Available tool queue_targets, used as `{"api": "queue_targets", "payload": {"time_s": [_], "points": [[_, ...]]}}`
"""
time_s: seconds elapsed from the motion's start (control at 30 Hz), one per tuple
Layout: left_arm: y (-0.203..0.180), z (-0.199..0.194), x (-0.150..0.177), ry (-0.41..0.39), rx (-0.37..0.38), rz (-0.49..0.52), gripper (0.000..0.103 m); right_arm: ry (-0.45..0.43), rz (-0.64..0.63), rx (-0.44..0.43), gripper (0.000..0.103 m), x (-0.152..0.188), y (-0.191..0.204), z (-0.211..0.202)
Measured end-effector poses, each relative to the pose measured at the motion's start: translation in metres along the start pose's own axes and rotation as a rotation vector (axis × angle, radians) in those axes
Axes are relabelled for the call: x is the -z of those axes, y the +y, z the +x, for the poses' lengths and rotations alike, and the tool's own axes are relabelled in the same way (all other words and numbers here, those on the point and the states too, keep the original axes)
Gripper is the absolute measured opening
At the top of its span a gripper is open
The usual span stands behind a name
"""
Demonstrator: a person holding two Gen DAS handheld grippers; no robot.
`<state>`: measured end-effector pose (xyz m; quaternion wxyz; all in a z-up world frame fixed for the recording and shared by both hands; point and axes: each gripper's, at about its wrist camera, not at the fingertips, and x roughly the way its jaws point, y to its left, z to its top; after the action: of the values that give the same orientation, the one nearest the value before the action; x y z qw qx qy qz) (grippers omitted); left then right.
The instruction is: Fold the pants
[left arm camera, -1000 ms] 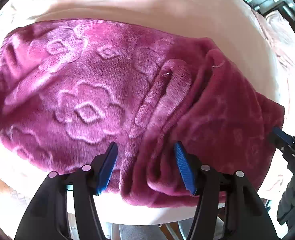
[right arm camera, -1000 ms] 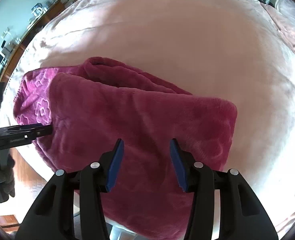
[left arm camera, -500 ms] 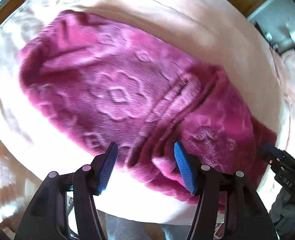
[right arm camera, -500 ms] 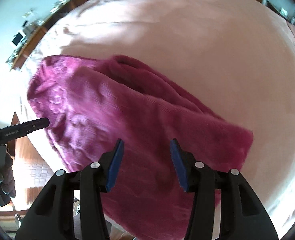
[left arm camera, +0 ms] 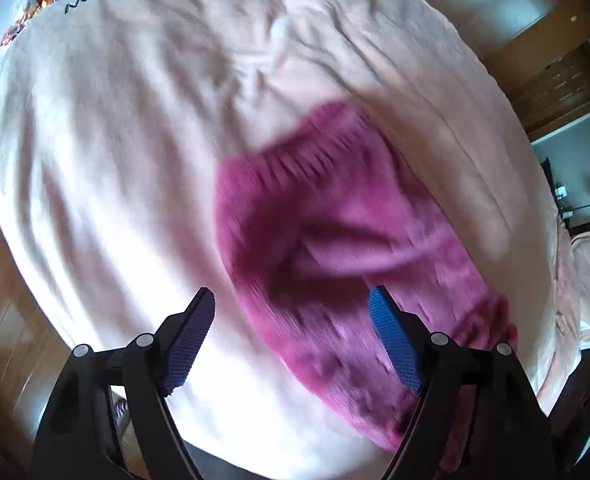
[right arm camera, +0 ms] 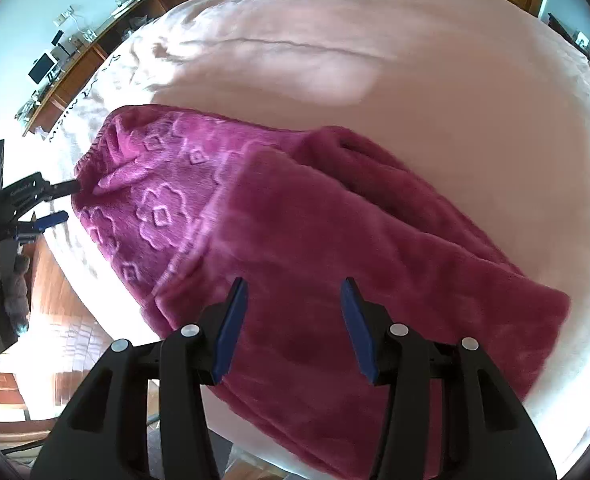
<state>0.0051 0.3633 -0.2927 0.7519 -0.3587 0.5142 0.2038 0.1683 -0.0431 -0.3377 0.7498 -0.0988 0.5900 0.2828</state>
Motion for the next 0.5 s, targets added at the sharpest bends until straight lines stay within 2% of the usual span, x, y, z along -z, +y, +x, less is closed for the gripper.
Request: {"api": "queue_targets", "payload": {"time_s": [0.17,0.3,0.5], "points": [[0.017,0.025,-0.029,0.022,0.025,0.035,0.079,0.021,0.007,0.016,0.05,-0.019,0.033,0.025],[0.023,0.051,-0.045,0.05,0.075,0.042,0.079,0.042,-0.003,0.04,0.05,-0.03,0.05,0.043],[0.029,0.086,-0.052,0.107,0.131,0.038,0.08,0.074,-0.001,0.078,0.05,-0.034,0.059,0.056]]}}
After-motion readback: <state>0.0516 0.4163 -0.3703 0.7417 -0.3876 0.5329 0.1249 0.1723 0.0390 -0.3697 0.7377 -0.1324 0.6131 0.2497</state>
